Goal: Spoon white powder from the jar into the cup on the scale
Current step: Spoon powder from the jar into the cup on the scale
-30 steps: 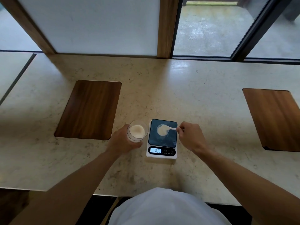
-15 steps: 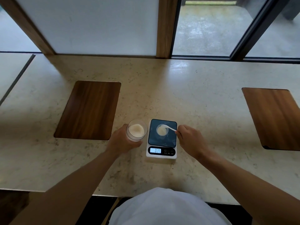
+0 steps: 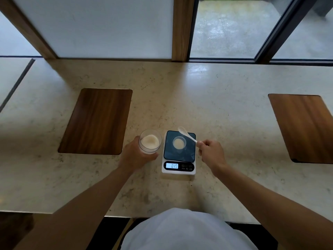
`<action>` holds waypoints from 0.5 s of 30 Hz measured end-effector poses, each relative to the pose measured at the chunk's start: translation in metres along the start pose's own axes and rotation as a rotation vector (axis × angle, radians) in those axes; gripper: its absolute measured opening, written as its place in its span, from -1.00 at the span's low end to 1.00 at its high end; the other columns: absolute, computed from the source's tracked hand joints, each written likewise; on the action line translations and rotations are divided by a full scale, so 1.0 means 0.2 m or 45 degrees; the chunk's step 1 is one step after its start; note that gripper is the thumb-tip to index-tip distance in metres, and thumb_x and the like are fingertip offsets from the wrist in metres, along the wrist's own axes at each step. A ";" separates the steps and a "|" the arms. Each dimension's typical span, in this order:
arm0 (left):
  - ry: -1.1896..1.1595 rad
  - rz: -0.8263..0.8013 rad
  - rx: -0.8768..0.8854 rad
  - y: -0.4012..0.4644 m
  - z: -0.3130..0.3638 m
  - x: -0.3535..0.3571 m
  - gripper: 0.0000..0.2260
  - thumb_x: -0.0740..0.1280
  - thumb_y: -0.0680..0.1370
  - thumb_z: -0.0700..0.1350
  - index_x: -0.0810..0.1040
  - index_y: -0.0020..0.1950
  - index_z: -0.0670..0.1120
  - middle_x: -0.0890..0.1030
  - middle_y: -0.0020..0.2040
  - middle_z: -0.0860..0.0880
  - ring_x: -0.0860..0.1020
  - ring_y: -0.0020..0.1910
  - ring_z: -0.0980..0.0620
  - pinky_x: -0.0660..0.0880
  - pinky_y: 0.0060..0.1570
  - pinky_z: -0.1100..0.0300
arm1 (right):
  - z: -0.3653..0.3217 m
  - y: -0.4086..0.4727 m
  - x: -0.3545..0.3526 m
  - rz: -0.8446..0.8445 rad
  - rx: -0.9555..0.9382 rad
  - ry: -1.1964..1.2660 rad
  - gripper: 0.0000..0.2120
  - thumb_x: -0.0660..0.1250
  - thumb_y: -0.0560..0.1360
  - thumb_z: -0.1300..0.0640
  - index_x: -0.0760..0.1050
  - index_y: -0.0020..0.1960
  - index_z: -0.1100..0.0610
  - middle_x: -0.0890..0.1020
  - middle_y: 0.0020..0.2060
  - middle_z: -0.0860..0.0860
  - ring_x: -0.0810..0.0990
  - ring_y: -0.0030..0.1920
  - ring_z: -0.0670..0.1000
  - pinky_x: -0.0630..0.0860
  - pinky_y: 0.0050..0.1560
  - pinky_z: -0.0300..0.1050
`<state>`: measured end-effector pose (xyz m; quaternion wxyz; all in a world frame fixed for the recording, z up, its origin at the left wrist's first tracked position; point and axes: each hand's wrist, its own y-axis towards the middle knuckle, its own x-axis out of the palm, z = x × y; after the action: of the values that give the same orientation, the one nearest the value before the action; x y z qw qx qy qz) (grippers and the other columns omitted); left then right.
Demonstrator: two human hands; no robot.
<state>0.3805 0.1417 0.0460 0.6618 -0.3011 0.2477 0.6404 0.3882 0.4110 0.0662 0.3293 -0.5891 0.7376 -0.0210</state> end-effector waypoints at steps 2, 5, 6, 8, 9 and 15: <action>-0.006 0.000 0.002 0.00 -0.01 0.00 -0.27 0.61 0.22 0.20 0.46 0.28 -0.02 0.61 0.11 0.02 0.57 0.02 0.01 0.55 0.00 0.08 | -0.02 0.00 0.02 -0.067 0.099 0.135 -0.75 0.25 0.62 0.09 0.59 -0.13 0.18 0.59 -0.33 0.07 0.50 -0.36 -0.01 0.47 -0.33 -0.11; -0.014 0.028 0.006 0.01 -0.01 -0.01 -0.28 0.61 0.20 0.20 0.46 0.26 0.00 0.60 0.08 0.05 0.54 -0.02 0.07 0.46 -0.08 0.21 | -0.07 0.01 0.04 -0.156 0.162 0.258 -0.74 0.21 0.64 0.09 0.59 -0.10 0.17 0.57 -0.42 0.02 0.45 -0.45 -0.07 0.44 -0.42 -0.20; -0.016 0.037 0.000 0.02 -0.01 -0.01 -0.27 0.61 0.20 0.20 0.45 0.26 0.00 0.59 0.06 0.07 0.53 -0.04 0.08 0.43 -0.09 0.22 | -0.09 0.01 0.05 -0.188 0.173 0.293 -0.74 0.20 0.65 0.09 0.60 -0.09 0.17 0.57 -0.42 0.01 0.43 -0.44 -0.06 0.43 -0.41 -0.19; -0.019 0.043 -0.020 0.03 -0.02 -0.02 -0.26 0.61 0.19 0.22 0.44 0.26 0.01 0.57 0.04 0.09 0.53 -0.04 0.08 0.43 -0.10 0.23 | -0.13 0.01 0.07 -0.255 0.189 0.347 -0.74 0.19 0.66 0.09 0.60 -0.04 0.19 0.58 -0.38 0.03 0.40 -0.44 -0.06 0.41 -0.39 -0.17; -0.025 0.043 -0.041 0.04 -0.02 -0.02 -0.26 0.60 0.19 0.23 0.44 0.26 0.02 0.56 0.05 0.09 0.53 -0.03 0.07 0.45 -0.09 0.22 | -0.15 0.01 0.09 -0.291 0.199 0.372 -0.74 0.20 0.66 0.09 0.60 -0.01 0.20 0.59 -0.35 0.03 0.39 -0.46 -0.07 0.40 -0.39 -0.18; -0.097 0.059 -0.071 0.13 -0.04 -0.04 -0.22 0.54 0.16 0.32 0.43 0.26 0.01 0.58 0.08 0.07 0.56 0.03 0.05 0.55 -0.01 0.11 | -0.25 0.04 0.16 -0.461 0.278 0.577 -0.78 0.27 0.63 0.14 0.58 0.08 0.28 0.60 -0.30 0.07 0.35 -0.45 -0.06 0.37 -0.42 -0.19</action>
<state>0.3550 0.1306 0.0451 0.6469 -0.2890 0.2115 0.6732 0.3530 0.3673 0.0878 0.2087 -0.6524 0.6686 -0.2894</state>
